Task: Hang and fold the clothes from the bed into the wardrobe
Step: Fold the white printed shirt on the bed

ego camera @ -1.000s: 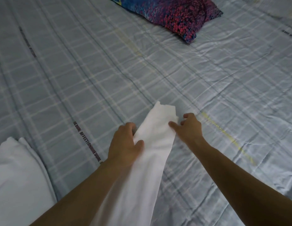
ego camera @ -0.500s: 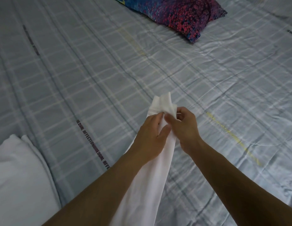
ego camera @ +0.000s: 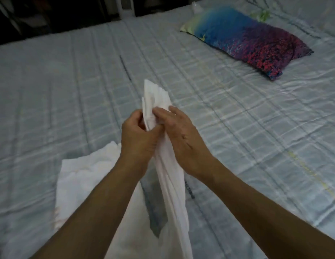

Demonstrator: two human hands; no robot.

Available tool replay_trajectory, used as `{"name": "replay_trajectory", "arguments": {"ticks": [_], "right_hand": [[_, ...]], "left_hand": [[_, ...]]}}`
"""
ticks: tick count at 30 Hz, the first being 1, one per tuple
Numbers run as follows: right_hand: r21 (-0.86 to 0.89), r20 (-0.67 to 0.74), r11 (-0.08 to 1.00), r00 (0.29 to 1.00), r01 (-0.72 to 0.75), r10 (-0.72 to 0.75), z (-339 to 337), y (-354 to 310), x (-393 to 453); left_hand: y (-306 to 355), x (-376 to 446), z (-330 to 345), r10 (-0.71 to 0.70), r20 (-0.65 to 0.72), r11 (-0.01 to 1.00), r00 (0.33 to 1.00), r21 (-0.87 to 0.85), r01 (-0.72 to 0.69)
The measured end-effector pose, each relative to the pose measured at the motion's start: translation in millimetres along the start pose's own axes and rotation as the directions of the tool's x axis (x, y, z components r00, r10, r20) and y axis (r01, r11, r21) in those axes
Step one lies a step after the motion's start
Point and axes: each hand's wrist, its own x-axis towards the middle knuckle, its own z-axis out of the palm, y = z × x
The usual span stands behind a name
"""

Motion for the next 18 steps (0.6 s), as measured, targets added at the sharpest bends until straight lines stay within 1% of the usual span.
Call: {"name": "replay_trajectory", "arguments": {"ticks": [2, 4, 6, 7, 8, 9, 10, 11, 12, 14, 15, 17, 18], "right_hand": [[0.01, 0.116, 0.996, 0.989, 0.091, -0.091, 39, -27, 10], [0.022, 0.21, 0.993, 0.97, 0.117, -0.119, 75, -43, 20], [-0.091, 0.235, 0.98, 0.96, 0.179, -0.154, 105, -45, 25], [-0.147, 0.251, 0.968, 0.954, 0.203, -0.162, 118, -41, 25], [-0.188, 0.264, 0.962, 0.954, 0.198, -0.144, 130, -34, 19], [-0.227, 0.264, 0.959, 0.959, 0.17, -0.107, 137, -24, 9], [-0.273, 0.264, 0.952, 0.962, 0.141, -0.067, 143, -12, -6], [-0.32, 0.271, 0.94, 0.962, 0.12, -0.03, 147, -1, -25], [-0.368, 0.285, 0.924, 0.958, 0.11, 0.0, 151, 10, -46], [-0.447, 0.351, 0.883, 0.936, 0.143, 0.026, 162, 27, -93], [-0.494, 0.404, 0.852, 0.913, 0.173, 0.049, 169, 35, -113], [-0.593, 0.488, 0.778, 0.861, 0.207, 0.143, 183, 50, -143], [-0.635, 0.506, 0.742, 0.842, 0.215, 0.189, 187, 59, -152]], "left_hand": [[3, 6, -53, -0.055, -0.078, 0.997, 0.995, -0.064, 0.05], [-2, 13, -106, -0.109, -0.158, 0.992, 0.981, -0.081, 0.097], [-24, 17, -161, -0.165, -0.22, 0.986, 0.961, -0.038, 0.161], [-40, 19, -190, -0.225, -0.254, 0.972, 0.941, 0.013, 0.236], [-57, 18, -216, -0.311, -0.289, 0.926, 0.905, 0.123, 0.357], [-76, 14, -236, -0.393, -0.341, 0.82, 0.854, 0.29, 0.493], [-94, 6, -253, -0.418, -0.406, 0.673, 0.813, 0.463, 0.577], [-110, -7, -262, -0.369, -0.436, 0.573, 0.821, 0.589, 0.57], [-124, -22, -266, -0.289, -0.411, 0.539, 0.865, 0.676, 0.502], [-148, -59, -259, -0.126, -0.255, 0.512, 0.959, 0.811, 0.284], [-159, -78, -251, -0.079, -0.164, 0.475, 0.983, 0.861, 0.182], [-176, -108, -233, -0.044, 0.0, 0.391, 0.999, 0.92, 0.017], [-184, -116, -224, -0.052, 0.074, 0.346, 0.996, 0.937, -0.052]]}}
